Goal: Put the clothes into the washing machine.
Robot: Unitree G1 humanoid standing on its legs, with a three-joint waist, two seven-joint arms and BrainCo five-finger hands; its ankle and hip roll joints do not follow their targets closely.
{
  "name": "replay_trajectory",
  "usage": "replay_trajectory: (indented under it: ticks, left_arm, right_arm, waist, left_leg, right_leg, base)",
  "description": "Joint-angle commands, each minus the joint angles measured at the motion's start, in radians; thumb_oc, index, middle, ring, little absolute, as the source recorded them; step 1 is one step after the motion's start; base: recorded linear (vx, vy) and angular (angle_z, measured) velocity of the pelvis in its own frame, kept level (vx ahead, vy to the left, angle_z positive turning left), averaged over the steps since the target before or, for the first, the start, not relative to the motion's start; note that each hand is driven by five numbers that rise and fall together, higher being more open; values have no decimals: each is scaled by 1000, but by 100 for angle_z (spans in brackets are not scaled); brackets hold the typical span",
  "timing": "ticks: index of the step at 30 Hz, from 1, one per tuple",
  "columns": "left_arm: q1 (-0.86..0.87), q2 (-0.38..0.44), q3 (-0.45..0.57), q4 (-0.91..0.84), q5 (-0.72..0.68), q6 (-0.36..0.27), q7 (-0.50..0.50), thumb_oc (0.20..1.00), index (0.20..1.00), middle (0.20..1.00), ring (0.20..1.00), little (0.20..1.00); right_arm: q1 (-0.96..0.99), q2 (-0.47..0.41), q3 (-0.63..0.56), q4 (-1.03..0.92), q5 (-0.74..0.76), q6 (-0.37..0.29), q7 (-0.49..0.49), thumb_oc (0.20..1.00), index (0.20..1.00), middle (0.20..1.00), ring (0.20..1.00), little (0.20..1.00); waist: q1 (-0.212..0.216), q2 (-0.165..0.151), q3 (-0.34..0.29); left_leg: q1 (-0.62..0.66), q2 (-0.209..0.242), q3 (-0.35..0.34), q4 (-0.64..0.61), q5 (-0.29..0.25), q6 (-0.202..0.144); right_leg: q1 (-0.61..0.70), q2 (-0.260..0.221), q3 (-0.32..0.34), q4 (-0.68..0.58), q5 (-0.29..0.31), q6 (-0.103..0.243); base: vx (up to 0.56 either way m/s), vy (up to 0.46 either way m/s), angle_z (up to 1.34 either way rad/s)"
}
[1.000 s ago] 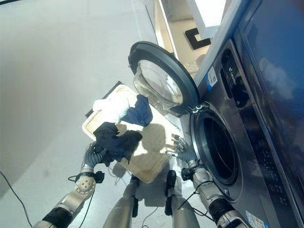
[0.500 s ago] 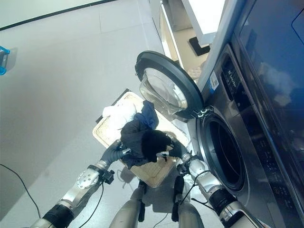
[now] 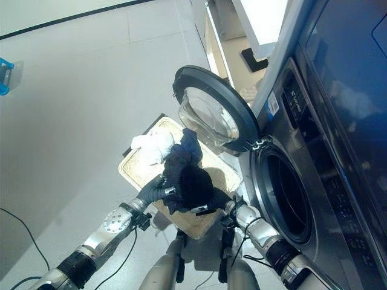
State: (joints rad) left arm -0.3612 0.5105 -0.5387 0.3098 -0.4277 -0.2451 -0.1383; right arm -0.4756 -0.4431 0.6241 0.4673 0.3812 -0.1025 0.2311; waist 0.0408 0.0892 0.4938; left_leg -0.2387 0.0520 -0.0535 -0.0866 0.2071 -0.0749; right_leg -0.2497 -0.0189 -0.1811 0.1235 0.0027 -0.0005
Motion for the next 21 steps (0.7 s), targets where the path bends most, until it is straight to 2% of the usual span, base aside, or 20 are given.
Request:
replay_trajectory:
  ticks: [1,2,6,7,12,17,18,19,21]
  left_arm:
    - [-40,-21,-11,-70,-70,-24,-51,200,200,200,200,200]
    - [-40,-23,-14,-70,-83,-16,-62,200,200,200,200,200]
    - [-32,-35,-24,-78,-158,19,-132,200,200,200,200,200]
    - [-26,-44,-27,-82,-198,46,-174,200,200,200,200,200]
    - [-20,-57,-41,-87,-250,120,-247,200,200,200,200,200]
    - [-17,-61,-57,-71,-237,163,-267,200,200,200,200,200]
    - [-18,-60,-59,-67,-216,172,-238,517,517,517,517,517]
    - [-22,-57,-63,-49,-175,162,-159,1000,1000,1000,1000,1000]
    - [-23,-60,-51,-32,-150,152,-67,1000,1000,1000,1000,1000]
  right_arm:
    - [-8,59,29,-115,82,-3,13,485,485,485,485,485]
    - [-4,63,28,-114,95,-3,2,200,200,200,200,200]
    - [10,71,17,-111,153,-13,-21,200,200,200,200,200]
    - [15,78,13,-108,160,-24,-40,200,200,200,200,200]
    - [22,97,-2,-93,209,-41,-89,200,200,200,200,200]
    - [25,115,-14,-62,233,-51,-117,200,200,200,200,200]
    - [25,118,-18,-54,249,-50,-123,200,200,200,200,200]
    - [28,125,-24,-33,283,-50,-127,200,200,200,200,200]
    - [30,130,-37,-2,327,-44,-124,200,200,200,200,200]
  waist:
    - [-14,-88,-42]
    - [-15,-88,-41]
    - [-20,-87,-32]
    - [-23,-86,-29]
    - [-27,-80,-19]
    - [-30,-75,-8]
    - [-31,-73,-4]
    - [-32,-71,0]
    - [-30,-68,4]
  left_leg:
    - [54,-100,103,-1,-110,31]
    - [52,-100,104,-1,-110,31]
    - [49,-99,111,-1,-110,31]
    - [46,-98,115,-1,-111,30]
    - [41,-97,121,-1,-109,31]
    - [35,-98,124,-1,-109,31]
    - [34,-98,124,-1,-108,31]
    - [31,-99,124,-1,-106,31]
    - [26,-101,122,-1,-105,32]
  right_leg:
    - [46,-33,16,-204,138,99]
    - [44,-32,18,-205,140,99]
    - [40,-32,19,-207,144,100]
    - [37,-33,18,-209,146,100]
    - [29,-36,18,-209,153,101]
    - [21,-38,17,-208,156,102]
    - [19,-38,18,-208,156,102]
    - [15,-38,19,-206,158,102]
    - [9,-38,21,-205,158,102]
  base:
    - [-13,-6,-4]
    - [-14,-8,-4]
    - [-13,-9,-6]
    - [-9,-9,-7]
    - [-2,-2,-1]
    - [4,-4,-2]
    - [15,-12,-5]
    - [21,-17,-7]
    - [28,-24,-7]
